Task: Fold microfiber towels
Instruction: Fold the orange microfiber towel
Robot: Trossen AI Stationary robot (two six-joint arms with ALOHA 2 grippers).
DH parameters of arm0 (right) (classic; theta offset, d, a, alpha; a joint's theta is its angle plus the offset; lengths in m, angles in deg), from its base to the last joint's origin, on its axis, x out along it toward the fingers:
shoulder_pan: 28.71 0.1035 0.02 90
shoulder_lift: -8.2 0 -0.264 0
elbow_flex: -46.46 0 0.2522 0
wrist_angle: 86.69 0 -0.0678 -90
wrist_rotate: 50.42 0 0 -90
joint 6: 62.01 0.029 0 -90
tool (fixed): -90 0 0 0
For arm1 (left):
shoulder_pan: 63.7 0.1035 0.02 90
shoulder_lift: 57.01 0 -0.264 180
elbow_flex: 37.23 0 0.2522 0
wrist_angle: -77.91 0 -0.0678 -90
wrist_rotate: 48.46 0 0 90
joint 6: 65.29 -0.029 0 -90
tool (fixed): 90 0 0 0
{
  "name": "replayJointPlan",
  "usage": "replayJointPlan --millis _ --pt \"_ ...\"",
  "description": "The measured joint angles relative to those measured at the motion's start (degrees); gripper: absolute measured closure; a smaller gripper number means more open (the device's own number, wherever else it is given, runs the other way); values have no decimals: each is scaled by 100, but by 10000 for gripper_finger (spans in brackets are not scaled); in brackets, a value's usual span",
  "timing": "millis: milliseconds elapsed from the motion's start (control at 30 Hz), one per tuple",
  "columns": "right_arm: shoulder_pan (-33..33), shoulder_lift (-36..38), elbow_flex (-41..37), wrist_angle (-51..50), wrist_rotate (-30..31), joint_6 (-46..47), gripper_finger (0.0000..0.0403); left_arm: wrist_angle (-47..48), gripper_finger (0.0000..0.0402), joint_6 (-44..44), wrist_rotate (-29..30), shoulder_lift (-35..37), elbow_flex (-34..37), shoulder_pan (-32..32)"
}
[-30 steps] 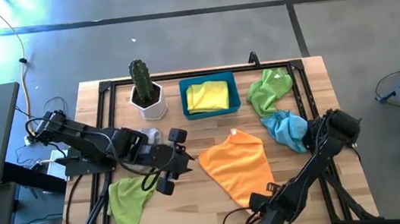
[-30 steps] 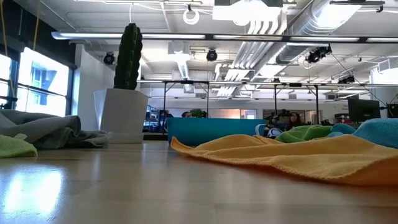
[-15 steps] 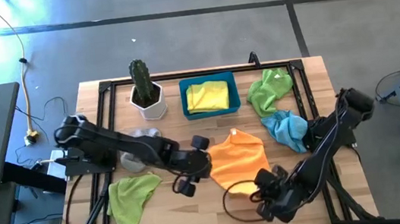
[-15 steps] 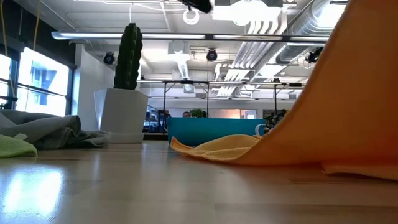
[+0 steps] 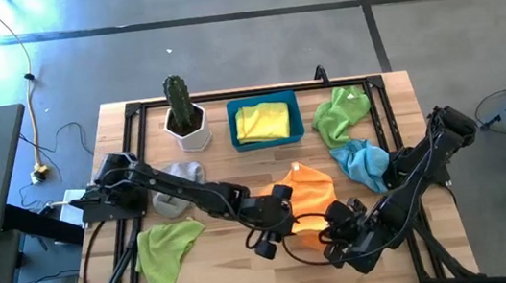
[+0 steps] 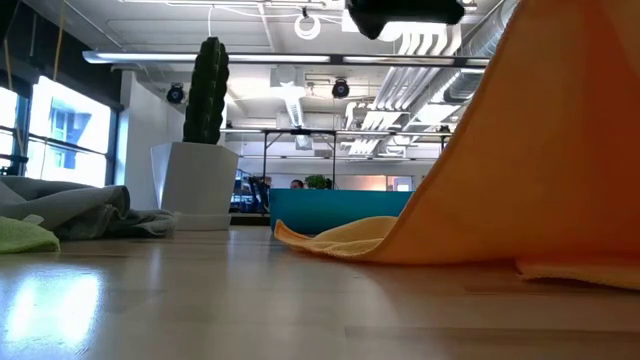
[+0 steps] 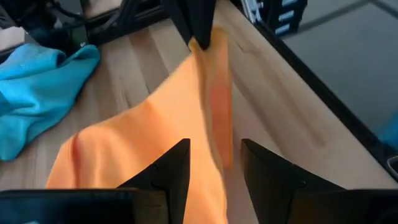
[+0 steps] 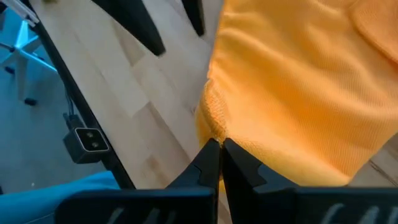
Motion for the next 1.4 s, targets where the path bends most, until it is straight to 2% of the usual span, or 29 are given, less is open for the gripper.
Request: replayJointPlan --millis 300,600,767,1067,1200,1400 --pt "11 39 366 -305 429 -161 403 -929 271 545 -299 -350 -4 -1" --pt "11 48 1199 -831 561 -705 403 -748 271 692 -192 -395 -4 13" --pt "54 48 1693 -1046 806 -972 403 -295 271 650 -60 -393 -4 15" --pt "327 48 2307 -1432 1246 -1071 403 555 274 674 576 -471 -7 17" --pt "445 50 2378 -1425 1534 -1067 403 838 292 775 681 -638 -11 15" --pt "551 44 2359 -1476 1611 -937 403 1187 330 1150 670 -894 9 13"
